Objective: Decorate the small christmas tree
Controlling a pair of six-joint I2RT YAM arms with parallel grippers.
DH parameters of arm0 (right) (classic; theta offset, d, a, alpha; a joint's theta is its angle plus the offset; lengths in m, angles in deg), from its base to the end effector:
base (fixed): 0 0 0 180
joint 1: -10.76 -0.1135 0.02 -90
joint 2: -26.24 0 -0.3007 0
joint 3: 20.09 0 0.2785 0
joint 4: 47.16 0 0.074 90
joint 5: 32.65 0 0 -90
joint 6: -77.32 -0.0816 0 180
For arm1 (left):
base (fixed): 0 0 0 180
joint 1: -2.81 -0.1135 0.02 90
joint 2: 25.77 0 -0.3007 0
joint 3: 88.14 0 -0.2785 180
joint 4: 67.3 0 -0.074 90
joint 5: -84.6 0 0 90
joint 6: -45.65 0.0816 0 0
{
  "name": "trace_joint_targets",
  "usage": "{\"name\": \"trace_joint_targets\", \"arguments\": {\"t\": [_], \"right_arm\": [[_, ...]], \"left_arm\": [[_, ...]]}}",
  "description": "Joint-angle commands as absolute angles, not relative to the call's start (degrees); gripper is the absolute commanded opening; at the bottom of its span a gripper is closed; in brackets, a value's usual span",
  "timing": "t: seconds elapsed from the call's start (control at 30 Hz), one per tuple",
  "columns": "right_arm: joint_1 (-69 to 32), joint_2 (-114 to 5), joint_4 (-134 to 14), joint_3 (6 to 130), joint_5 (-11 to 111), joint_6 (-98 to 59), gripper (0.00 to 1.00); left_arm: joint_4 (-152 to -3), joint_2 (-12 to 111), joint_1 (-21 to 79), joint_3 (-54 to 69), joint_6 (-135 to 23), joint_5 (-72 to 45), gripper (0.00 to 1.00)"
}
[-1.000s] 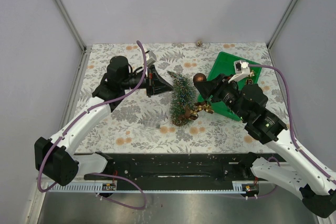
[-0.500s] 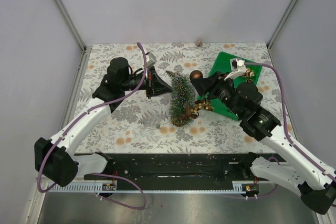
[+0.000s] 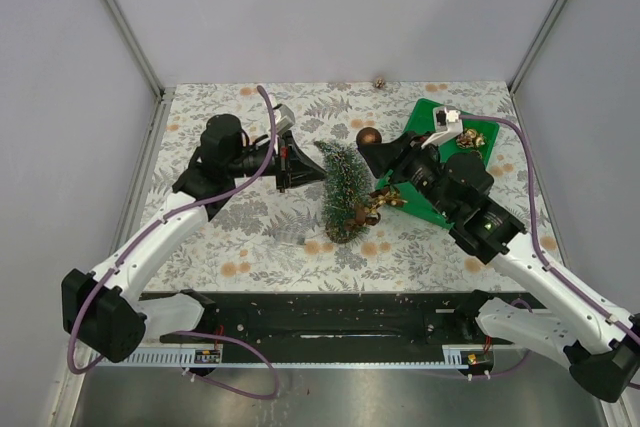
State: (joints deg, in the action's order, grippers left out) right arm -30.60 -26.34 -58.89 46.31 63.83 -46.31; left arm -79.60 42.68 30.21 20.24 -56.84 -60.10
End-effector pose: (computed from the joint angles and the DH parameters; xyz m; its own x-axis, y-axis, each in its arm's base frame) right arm 0.2033 0.1667 0.4245 -0.2940 0.4744 -0.8298 -0.4914 0.6697 0.5569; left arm 0.2421 -0.2005 0.3894 -0.3498 0.0405 -0.9360 0.9276 0.1546 -0.3400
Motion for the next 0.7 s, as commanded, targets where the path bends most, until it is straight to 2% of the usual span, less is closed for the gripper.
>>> {"name": "trace_joint_targets", "arguments": {"t": [0.0,0.67], "right_arm": [[-31.1,-27.0,-54.9,47.7,64.4,-45.2,0.25],[-31.1,-27.3,-53.9,49.0,59.6,-49.5,0.27]], "left_arm": [[-76.4,40.4,30.2,21.0,-56.7,-61.1,0.0],[-74.8,39.0,30.0,23.0,-57.7,-61.1,0.0]]}}
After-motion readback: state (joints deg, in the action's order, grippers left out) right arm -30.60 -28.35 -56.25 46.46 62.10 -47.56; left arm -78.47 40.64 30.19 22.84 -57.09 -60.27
